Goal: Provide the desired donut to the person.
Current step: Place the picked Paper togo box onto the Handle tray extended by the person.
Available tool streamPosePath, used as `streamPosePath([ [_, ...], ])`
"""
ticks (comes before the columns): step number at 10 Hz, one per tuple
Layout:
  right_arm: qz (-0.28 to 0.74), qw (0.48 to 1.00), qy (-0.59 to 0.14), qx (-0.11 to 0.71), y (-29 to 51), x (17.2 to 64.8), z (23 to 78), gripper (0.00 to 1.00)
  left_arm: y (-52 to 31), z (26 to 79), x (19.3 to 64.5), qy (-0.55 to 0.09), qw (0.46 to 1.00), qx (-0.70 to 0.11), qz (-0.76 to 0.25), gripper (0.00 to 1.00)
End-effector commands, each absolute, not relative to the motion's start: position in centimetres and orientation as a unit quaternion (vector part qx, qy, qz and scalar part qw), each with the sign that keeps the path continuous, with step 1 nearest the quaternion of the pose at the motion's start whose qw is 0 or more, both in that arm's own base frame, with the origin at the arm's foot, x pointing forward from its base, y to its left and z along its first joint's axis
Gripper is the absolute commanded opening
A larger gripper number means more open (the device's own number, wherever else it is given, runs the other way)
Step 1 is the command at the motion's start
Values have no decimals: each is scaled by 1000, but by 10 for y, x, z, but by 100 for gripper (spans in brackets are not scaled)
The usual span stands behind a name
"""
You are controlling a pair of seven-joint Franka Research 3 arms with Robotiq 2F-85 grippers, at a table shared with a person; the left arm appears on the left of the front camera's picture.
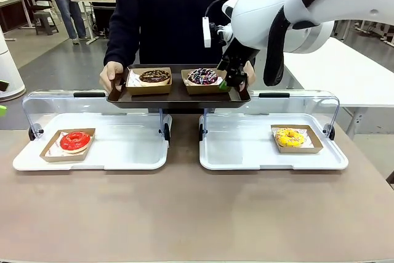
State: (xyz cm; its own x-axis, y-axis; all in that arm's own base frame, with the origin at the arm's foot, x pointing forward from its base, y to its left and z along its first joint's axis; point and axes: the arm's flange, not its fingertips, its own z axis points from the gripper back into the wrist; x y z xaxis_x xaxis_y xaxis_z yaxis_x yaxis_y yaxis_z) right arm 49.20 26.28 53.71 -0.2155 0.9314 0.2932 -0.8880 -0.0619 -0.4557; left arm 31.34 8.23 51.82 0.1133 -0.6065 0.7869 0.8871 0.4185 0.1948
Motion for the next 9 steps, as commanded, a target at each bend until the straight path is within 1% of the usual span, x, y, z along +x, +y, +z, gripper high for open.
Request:
streamPosePath([
  [1,737,619,-272,-23,260,492,541,100,83,518,313,-427,726,-169,-512,100],
  [5,733,626,-266,-13,261,493,543,100,83,518,313,-427,726,-169,-512,100],
  [6,741,626,-240,16,262,488,548,100,83,518,313,-427,726,-169,-512,100],
  [7,734,624,-265,-29,264,490,540,100,83,518,313,-427,726,-169,-512,100],
  [9,734,624,-265,-29,264,490,540,100,83,518,313,-427,726,-169,-512,100],
])
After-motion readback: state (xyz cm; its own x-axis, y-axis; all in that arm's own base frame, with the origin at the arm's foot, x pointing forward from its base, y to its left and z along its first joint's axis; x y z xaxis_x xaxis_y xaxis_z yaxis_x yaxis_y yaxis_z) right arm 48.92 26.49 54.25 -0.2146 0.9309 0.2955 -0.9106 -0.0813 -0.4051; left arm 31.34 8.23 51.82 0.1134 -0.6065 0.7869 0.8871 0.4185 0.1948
